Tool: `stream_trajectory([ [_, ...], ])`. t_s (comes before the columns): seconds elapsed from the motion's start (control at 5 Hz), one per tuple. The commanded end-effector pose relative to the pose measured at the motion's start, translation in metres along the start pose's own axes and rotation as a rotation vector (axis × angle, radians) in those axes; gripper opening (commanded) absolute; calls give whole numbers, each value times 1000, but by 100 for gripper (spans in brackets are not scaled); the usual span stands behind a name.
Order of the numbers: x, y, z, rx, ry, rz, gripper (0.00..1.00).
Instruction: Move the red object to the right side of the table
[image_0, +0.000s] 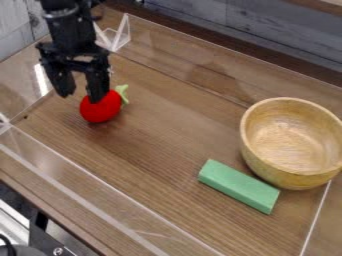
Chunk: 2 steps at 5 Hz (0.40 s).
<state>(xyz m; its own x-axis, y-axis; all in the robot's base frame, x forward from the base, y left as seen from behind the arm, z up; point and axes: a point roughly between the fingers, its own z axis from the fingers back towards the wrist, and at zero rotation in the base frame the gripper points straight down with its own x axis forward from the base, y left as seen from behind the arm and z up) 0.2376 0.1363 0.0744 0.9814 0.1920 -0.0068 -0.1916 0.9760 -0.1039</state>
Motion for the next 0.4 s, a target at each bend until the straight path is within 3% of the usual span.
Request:
stream_trajectory([
  [0.0,8,6,-1,7,-59,58,100],
  [0.2,13,10,-8,0,-74,94,100],
])
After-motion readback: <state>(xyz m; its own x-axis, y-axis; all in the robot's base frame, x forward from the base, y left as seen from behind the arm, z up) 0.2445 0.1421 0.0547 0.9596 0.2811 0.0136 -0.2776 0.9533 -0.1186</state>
